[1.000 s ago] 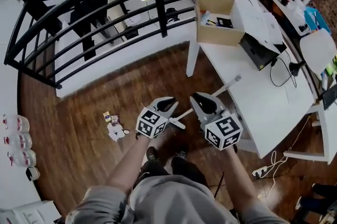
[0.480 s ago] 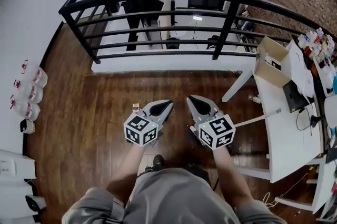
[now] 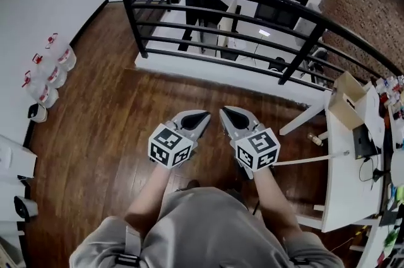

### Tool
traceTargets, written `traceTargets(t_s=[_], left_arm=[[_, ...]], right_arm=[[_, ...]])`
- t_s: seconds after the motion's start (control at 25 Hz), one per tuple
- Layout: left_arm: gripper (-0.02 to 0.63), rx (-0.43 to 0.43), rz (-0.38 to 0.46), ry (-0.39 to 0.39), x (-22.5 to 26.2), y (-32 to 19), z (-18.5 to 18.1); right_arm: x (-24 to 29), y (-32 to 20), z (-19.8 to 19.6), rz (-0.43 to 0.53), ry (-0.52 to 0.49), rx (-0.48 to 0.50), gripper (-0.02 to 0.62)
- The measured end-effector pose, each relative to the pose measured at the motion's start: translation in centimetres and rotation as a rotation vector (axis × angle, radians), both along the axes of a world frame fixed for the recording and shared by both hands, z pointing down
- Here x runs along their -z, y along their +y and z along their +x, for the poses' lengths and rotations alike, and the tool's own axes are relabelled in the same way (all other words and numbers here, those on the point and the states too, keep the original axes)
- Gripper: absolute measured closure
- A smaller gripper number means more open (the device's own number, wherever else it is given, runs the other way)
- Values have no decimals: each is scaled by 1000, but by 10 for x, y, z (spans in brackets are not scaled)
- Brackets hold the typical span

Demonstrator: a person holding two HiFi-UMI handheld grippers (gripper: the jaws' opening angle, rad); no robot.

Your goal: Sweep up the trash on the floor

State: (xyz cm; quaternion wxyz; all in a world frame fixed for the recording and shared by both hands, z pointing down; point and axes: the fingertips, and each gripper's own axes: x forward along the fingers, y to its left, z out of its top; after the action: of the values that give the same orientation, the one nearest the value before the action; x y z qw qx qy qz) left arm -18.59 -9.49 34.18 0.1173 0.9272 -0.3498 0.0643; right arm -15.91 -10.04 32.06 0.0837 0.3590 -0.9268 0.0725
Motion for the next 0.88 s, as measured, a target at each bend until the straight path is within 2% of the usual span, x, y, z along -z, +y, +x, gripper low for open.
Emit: traceTargets(t_s=[0.24,0.88], left_arm=[[600,43,4,5,7,9,-32],[600,40,-4,3,2,14,-50]], right_arm=[[9,0,-32,18,-7,44,594],[16,-1,-44,23,-23,16,594]])
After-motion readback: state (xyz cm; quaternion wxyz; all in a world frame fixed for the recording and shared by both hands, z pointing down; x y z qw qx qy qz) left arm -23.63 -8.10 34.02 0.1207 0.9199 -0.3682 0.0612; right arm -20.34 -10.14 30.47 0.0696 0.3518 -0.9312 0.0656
